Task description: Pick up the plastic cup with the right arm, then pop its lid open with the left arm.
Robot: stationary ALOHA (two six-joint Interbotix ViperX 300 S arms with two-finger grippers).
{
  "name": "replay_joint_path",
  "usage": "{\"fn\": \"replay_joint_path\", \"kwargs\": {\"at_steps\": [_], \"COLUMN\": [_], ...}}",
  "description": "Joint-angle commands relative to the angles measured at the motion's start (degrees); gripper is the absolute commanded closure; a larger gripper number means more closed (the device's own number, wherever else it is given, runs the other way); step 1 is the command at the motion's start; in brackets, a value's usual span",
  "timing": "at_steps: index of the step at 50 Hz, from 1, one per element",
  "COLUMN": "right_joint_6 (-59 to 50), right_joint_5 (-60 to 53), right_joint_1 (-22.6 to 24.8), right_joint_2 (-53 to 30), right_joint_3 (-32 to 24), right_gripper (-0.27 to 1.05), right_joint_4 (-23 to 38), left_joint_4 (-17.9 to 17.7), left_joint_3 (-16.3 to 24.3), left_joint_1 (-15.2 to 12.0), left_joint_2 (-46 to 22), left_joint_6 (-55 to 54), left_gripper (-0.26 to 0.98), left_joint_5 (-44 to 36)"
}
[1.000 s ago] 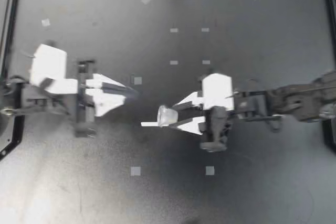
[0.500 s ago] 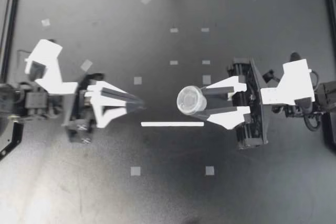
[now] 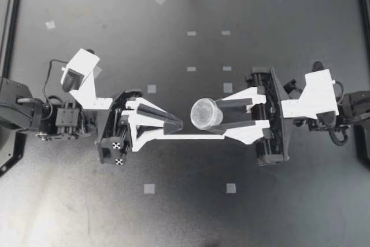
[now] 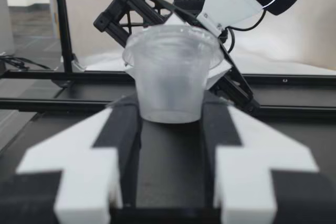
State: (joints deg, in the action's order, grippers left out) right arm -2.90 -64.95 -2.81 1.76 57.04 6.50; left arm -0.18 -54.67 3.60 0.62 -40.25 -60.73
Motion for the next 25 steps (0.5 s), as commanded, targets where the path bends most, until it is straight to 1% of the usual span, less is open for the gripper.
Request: {"fn": "replay_joint_path", "kwargs": {"at_steps": [1, 5, 10, 18, 21, 25], "right_joint_6": [-0.09, -0.09, -0.09, -0.09, -0.09, -0.09], "right_joint_5": [-0.62, -0.62, -0.62, -0.88, -0.88, -0.88], "right_joint_1": [0.44, 0.53, 0.53, 0.62, 0.79, 0.79], "right_joint_2": [0.44, 0.44, 0.26, -0.53, -1.05, -1.93], "right_joint_3": [-1.05, -1.05, -1.14, -1.58, -1.93, -2.46], "right_gripper": [0.47, 0.47, 0.47, 0.47, 0.47, 0.47], "right_joint_4": [0.18, 0.18, 0.18, 0.35, 0.44, 0.53], "left_joint_4": [0.18, 0.18, 0.09, 0.09, 0.09, 0.09], "left_joint_3": [0.62, 0.70, 0.70, 0.88, 1.05, 1.14], "left_joint_1": [0.09, 0.09, 0.09, 0.09, 0.09, 0.09], "left_joint_2": [1.05, 1.05, 1.14, 1.05, 0.97, 0.88], "left_joint_6": [0.00, -0.09, -0.44, -3.43, -4.13, -4.39], "left_gripper": [0.48, 0.40, 0.26, 0.09, 0.05, 0.04], "left_joint_5": [-0.53, -0.62, -1.23, -1.41, -1.41, -1.41]}}
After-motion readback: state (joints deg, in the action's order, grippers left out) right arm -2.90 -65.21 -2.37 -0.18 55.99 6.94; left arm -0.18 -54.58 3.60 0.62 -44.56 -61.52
